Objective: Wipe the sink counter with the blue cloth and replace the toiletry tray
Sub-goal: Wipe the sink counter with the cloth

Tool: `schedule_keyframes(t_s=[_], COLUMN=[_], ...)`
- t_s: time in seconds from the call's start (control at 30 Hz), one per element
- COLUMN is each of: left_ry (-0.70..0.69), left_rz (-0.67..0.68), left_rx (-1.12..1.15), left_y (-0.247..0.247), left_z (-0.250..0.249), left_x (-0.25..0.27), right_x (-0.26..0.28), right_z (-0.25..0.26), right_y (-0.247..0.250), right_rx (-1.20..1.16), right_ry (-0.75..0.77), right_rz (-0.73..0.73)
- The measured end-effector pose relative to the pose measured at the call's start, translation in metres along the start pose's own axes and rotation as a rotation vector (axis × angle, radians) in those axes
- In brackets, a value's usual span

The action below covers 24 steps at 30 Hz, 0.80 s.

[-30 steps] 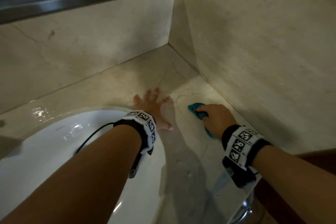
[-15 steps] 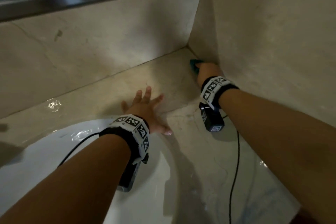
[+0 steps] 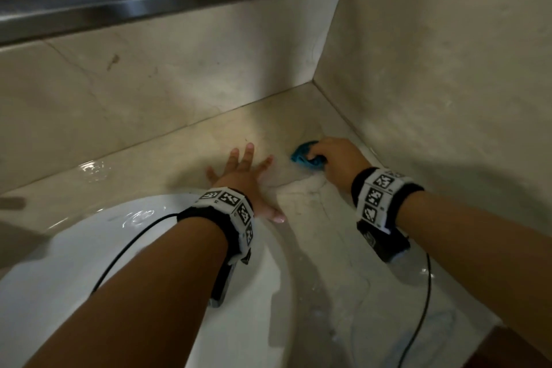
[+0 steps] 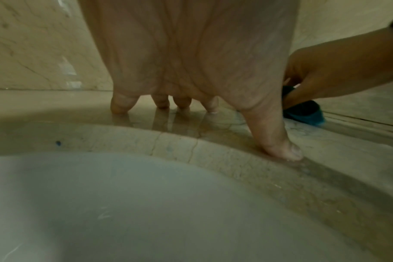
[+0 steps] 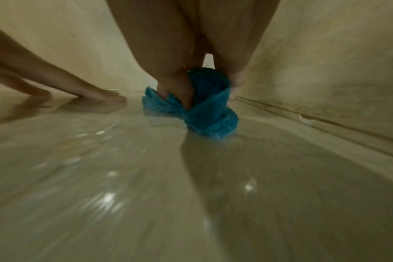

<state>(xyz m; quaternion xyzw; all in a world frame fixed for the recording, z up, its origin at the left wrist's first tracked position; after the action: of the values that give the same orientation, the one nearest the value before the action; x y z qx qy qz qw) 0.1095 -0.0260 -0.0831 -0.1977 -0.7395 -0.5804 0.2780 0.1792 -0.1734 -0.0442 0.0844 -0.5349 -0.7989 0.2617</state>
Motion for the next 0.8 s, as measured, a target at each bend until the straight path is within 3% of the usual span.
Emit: schedule_keyframes(t_s=[0.2,0.3,0.53,0.67,0.8], left_ry=[-0.007,-0.006,-0.006,0.005,0.009], left_rz=[-0.029,-0.022,-0.004,-0.002,0.0], left_rx=[0.006,-0.005,-0.003,-0.008,-0.018], left_y=[-0.001,-0.001,0.001,0.0,-0.001], left_z=[0.001,0.001,-0.001,0.0,0.0], left_x=[-0.003,-0.003,-0.003,-0.005,-0.006], right_x=[-0.086,-0.084,-0.053,-0.086,-0.124], right_z=[-0.044,-0.03,-0.001,-0.028,-0.041], right_y=[0.02,0.022,0.002,0.03,0.019], right_rx=[0.082,0.049,0.084,0.208,0.183], right_ry=[-0.238,-0.163,0.031,-0.087,-0.239], right_rz=[-0.029,-0.104,0.023,-0.092,0.078])
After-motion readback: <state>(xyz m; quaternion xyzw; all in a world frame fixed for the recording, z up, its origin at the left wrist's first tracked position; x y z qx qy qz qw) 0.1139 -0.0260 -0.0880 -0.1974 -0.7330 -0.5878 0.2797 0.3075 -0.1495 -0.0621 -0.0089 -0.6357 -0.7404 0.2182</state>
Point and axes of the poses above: each hand's wrist, its own x-axis away from the middle knuckle, its own y-axis out of the back of the hand, z = x × y, the point moved 10 cm from there along -x, towards the middle knuckle, and after that the axes turned 7 degrees about y, right-handed, at the moved point
